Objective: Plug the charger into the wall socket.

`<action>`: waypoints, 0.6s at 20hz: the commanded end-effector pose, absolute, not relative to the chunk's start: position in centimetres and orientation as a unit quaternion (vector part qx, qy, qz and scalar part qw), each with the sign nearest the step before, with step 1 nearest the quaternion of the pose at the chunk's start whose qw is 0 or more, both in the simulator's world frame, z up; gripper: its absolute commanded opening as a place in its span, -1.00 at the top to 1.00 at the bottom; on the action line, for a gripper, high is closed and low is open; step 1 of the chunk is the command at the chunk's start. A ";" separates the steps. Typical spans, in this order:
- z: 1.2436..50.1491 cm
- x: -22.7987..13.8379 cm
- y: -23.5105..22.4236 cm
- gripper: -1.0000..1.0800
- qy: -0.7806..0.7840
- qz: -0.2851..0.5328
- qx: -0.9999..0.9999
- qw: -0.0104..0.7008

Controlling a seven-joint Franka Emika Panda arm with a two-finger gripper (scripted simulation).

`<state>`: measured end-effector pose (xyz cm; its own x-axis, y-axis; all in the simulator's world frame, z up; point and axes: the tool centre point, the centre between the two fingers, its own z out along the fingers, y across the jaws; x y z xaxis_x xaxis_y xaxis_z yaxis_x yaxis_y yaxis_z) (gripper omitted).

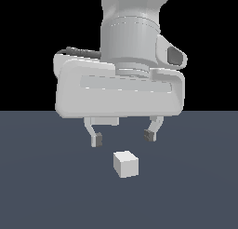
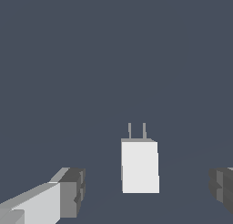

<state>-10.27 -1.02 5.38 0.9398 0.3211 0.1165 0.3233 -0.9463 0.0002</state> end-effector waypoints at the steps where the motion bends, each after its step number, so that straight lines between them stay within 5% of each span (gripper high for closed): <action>1: 4.6 -10.3 -1.0 -0.92 -0.164 -0.057 -0.985 0.009; 12: 1.2 -10.3 -1.0 -0.92 -0.164 -0.057 -0.985 0.009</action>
